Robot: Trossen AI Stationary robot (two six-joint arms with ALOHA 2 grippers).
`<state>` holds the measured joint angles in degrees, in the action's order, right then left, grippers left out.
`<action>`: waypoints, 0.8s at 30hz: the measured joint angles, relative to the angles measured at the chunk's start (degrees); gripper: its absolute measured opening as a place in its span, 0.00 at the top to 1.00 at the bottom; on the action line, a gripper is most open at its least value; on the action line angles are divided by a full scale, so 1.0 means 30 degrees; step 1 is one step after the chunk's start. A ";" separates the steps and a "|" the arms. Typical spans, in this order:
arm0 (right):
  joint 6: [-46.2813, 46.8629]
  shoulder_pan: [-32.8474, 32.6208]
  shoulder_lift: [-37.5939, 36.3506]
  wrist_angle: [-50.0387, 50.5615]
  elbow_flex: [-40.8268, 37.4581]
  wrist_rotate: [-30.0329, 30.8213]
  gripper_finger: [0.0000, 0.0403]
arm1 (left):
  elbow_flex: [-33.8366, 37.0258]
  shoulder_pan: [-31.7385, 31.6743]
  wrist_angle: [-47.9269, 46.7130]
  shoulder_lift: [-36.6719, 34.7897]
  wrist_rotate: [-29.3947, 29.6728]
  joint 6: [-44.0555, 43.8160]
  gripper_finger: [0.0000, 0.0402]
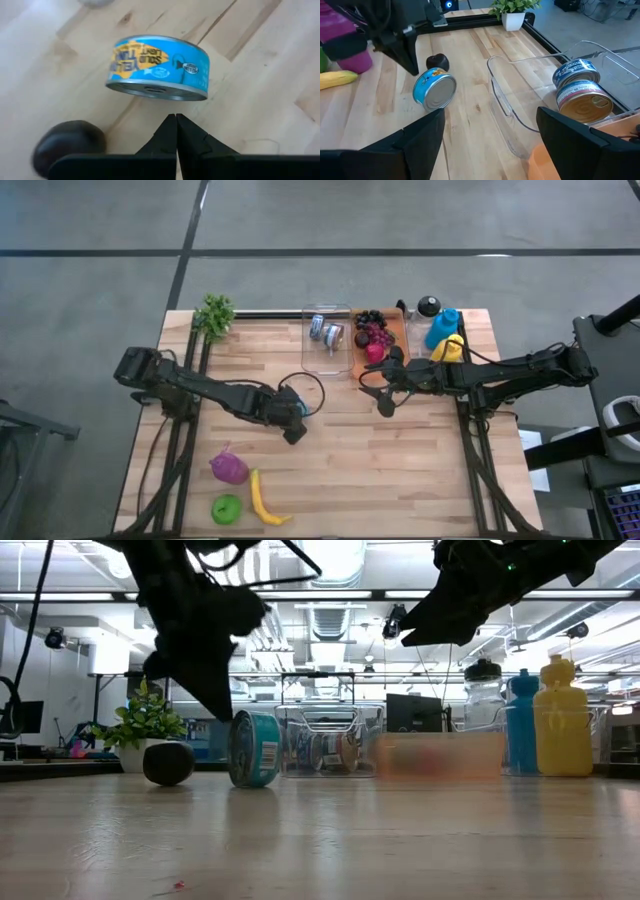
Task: Pick & Place Food Item
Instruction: Put the yellow and blue tuna can into the left transparent bin
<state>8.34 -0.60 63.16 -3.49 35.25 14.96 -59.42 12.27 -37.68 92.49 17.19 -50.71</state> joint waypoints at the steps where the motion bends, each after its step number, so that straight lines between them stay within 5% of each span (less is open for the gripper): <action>1: 0.0000 0.0000 0.0000 -0.0002 -0.0003 0.0000 0.24 | 0.0000 0.0000 -0.0117 -0.0266 0.0014 0.0392 1.00; 7: 0.0017 0.0000 0.0000 0.0000 0.0003 0.0000 0.26 | -0.0007 0.0000 -0.0264 -0.1785 -0.0008 0.3789 1.00; 24: 0.0007 -0.0007 0.0000 0.0000 -0.0001 -0.0360 0.22 | -0.0007 0.0007 -0.0071 -0.2055 -0.0076 0.3216 1.00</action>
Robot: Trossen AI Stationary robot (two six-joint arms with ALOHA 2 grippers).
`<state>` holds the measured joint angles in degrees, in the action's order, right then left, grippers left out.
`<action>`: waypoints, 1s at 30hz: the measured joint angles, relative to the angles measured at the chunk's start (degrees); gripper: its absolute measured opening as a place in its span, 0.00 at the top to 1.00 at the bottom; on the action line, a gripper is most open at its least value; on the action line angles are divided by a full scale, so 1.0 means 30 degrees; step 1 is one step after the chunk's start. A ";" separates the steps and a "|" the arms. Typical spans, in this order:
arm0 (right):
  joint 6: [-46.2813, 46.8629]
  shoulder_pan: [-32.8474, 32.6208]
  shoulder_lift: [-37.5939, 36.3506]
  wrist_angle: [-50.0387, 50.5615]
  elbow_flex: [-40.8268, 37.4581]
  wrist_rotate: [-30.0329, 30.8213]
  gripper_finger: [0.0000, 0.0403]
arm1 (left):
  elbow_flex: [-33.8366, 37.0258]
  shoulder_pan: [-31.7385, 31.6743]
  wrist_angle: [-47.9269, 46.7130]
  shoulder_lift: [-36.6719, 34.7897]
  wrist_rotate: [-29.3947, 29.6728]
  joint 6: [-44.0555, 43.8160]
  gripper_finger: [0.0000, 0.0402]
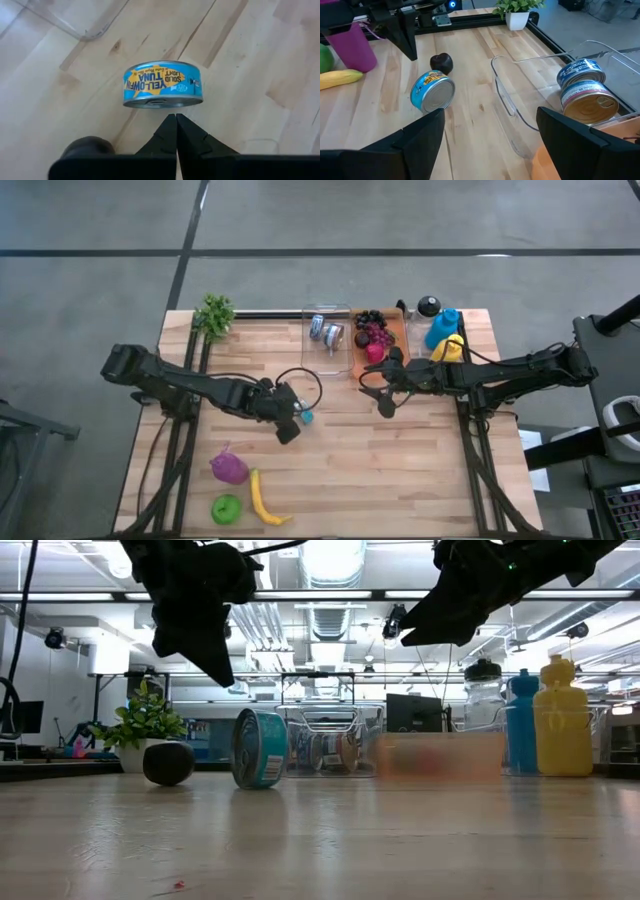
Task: Pick & Place Food Item
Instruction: Put the yellow and blue tuna can into the left transparent bin
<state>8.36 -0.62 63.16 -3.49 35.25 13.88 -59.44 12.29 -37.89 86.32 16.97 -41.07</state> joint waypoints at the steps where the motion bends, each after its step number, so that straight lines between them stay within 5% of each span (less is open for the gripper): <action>1: 0.0000 0.0000 0.0000 0.0000 0.0000 0.0003 0.22 | -0.0005 0.0000 0.0084 0.0000 0.0097 -0.0289 1.00; 6: 0.0036 0.0000 0.0000 0.0000 0.0005 0.0003 0.22 | -0.1086 0.0276 0.0146 0.0022 0.1077 -0.0273 1.00; 16: 0.0015 0.0006 0.0000 0.0000 -0.0002 0.0003 0.26 | -0.2521 0.0350 0.0155 0.0037 -0.0370 1.0147 1.00; 22: 0.0043 0.0000 0.0000 0.0000 -0.0002 0.0005 0.27 | -0.2215 0.0350 0.0110 0.0142 -0.0377 1.1277 0.99; 30: 0.0058 0.0003 0.0000 0.0000 -0.0001 0.0010 0.25 | -0.2199 0.0339 0.0181 0.0138 -0.0517 0.7911 0.98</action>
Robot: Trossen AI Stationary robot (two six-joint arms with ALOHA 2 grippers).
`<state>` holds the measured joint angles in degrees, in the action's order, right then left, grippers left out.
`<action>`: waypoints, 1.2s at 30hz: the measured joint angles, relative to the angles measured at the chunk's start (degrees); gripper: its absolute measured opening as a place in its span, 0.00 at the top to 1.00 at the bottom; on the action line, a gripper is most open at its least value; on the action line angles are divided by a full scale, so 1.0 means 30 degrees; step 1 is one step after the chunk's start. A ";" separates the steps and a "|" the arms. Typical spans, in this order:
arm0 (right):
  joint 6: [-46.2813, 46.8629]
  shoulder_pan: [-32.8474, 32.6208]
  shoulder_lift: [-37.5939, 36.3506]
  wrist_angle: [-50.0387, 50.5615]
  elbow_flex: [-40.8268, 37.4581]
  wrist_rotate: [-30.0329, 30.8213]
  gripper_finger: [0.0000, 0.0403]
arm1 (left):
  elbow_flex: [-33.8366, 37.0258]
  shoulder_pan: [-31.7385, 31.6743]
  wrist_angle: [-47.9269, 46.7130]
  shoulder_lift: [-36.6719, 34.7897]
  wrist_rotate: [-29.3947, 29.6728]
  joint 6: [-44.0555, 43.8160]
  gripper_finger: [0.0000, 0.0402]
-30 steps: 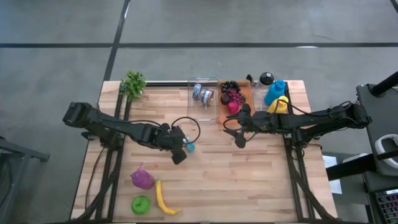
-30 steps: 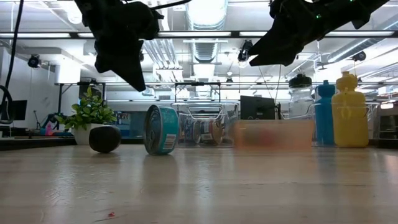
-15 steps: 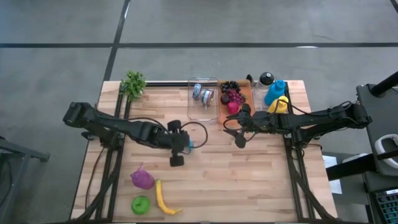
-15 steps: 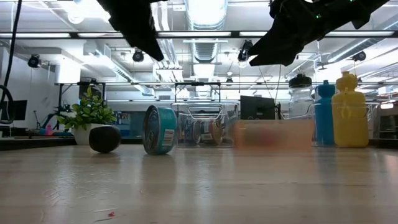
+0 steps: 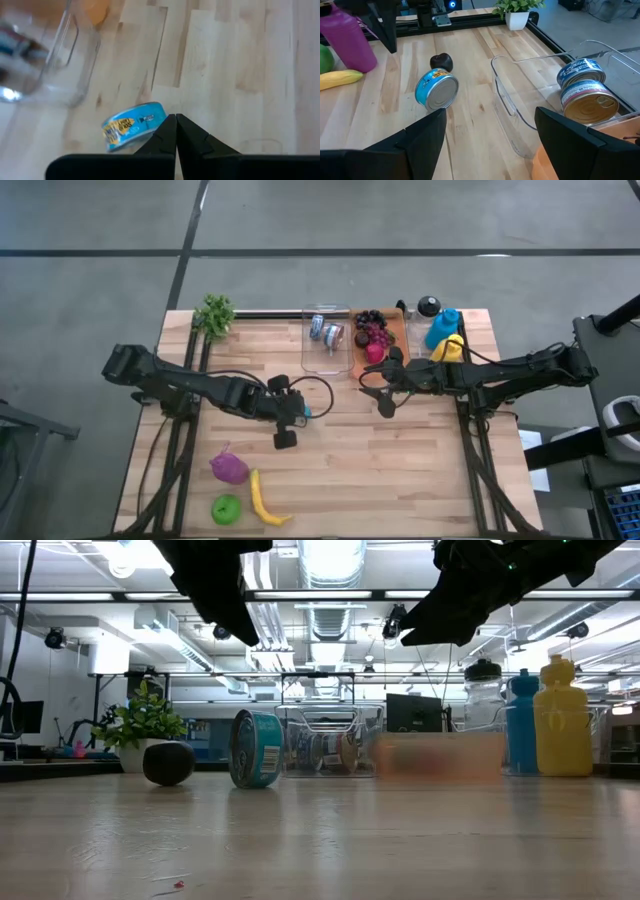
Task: Pick & Place Food Item
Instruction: Put the yellow and blue tuna can into the left transparent bin
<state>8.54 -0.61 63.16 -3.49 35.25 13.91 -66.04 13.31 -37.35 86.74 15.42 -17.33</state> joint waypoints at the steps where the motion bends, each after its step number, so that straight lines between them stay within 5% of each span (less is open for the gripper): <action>1: 0.0000 0.0000 0.0000 0.0000 0.0000 0.0000 0.25 | -0.0002 -0.0016 0.0028 0.0000 -0.0001 -0.0934 0.98; 13: 0.0000 0.0003 0.0000 0.0000 -0.0001 0.0000 0.20 | 0.0006 -0.0055 0.0188 0.0188 0.0034 -1.2917 0.99; 36: -0.0007 0.0004 0.0000 -0.0007 0.0006 0.0000 0.20 | 0.0028 -0.0055 -0.0012 0.0838 0.1007 -1.8953 0.97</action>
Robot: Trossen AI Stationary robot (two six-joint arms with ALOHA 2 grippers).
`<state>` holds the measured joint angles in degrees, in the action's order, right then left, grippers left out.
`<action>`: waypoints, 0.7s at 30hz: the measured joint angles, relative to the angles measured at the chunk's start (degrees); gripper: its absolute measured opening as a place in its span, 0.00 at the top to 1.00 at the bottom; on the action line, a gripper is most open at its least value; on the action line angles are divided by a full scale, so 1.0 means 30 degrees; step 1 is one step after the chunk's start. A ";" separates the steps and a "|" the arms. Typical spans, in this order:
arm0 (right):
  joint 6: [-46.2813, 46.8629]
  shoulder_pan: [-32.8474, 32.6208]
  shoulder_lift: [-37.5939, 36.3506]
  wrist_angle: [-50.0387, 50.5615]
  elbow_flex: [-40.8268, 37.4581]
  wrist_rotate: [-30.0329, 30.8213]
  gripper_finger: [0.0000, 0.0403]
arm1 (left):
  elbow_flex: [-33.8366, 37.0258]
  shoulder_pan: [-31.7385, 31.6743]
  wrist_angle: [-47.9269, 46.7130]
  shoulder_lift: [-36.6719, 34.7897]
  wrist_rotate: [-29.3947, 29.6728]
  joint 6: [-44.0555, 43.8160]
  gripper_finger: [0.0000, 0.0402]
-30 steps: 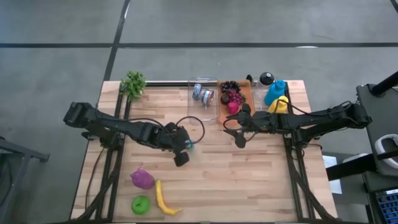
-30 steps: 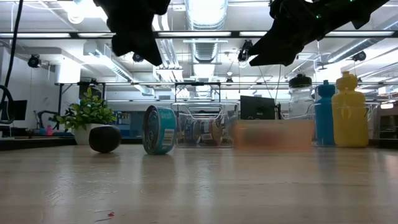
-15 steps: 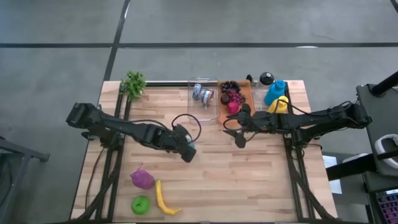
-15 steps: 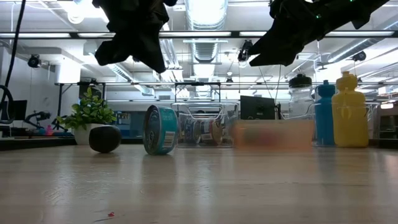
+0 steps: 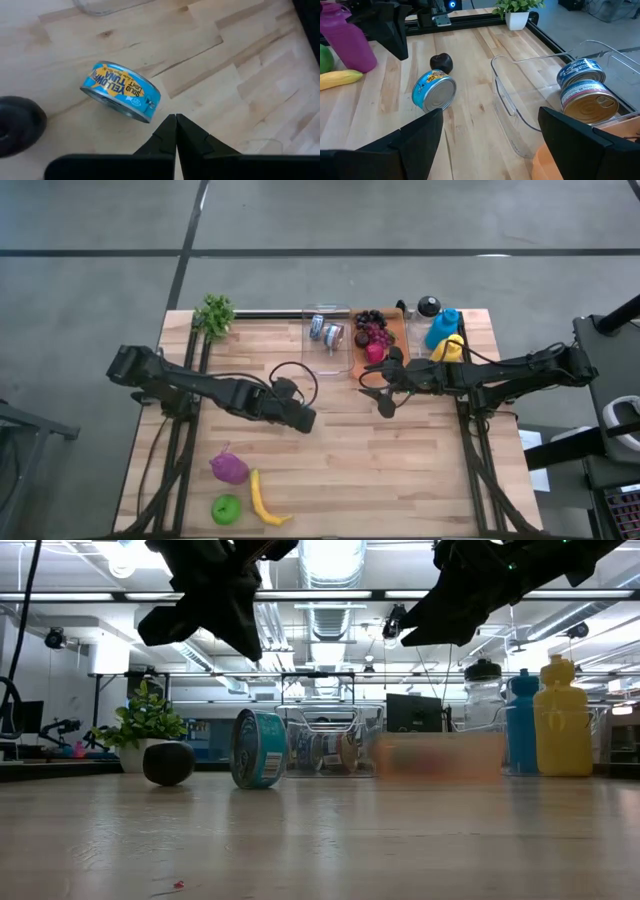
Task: Pick & Place Food Item
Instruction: Put the yellow and blue tuna can into the left transparent bin
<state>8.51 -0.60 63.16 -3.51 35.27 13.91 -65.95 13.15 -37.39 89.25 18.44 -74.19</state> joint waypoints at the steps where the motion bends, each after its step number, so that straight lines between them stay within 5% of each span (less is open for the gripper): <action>1: 0.0007 0.0000 0.0000 0.0000 -0.0007 0.0000 0.21 | 0.0012 0.0000 0.0013 0.0000 0.0000 -0.0207 0.97; 10: 0.0000 -0.0007 0.0000 0.0004 -0.0007 0.0005 0.23 | 0.0116 0.0009 0.1875 0.0825 -0.0007 -0.2944 0.98; 21: 0.0005 0.0000 0.0005 0.0015 -0.0007 0.0007 0.23 | -0.2287 -0.0255 -0.1732 0.2780 -0.0004 -0.6420 0.99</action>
<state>8.53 -0.60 63.17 -3.46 35.24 13.93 -72.81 12.38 -42.58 97.59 18.42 -93.45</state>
